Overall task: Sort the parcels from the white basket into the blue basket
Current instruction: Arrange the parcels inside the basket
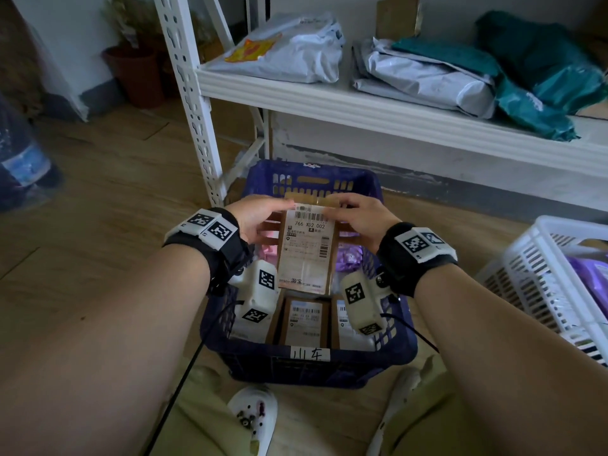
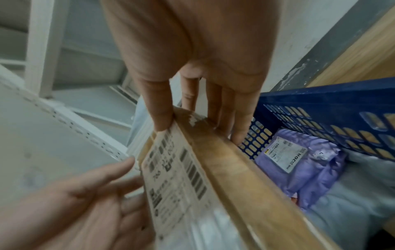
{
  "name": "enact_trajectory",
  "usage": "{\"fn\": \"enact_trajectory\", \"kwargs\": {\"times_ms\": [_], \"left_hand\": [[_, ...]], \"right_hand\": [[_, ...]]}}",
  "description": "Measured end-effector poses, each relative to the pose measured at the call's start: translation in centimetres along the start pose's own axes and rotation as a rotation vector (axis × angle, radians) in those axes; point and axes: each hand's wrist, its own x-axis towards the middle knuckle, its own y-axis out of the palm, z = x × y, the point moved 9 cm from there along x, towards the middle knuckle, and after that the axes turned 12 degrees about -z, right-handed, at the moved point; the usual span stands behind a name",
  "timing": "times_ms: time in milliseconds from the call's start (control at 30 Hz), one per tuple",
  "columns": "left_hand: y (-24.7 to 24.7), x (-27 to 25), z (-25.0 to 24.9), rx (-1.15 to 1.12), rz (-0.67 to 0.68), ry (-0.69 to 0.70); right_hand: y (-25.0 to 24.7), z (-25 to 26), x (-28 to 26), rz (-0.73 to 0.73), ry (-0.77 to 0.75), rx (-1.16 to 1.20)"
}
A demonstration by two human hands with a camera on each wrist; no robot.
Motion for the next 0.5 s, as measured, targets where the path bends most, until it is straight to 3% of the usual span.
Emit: {"fn": "enact_trajectory", "kwargs": {"times_ms": [267,400,500], "left_hand": [[-2.3,4.7,2.2,0.17,-0.115,0.034],[-2.9,8.5,4.5,0.432,-0.185,0.047],[-2.0,10.3,5.9,0.63,-0.154,0.014]], "right_hand": [[7.1,-6.6,3.5,0.09,0.229,-0.149],[10.0,-10.6,4.9,0.153,0.334,-0.211],[11.9,-13.4,5.4,0.193,0.382,-0.237]]}}
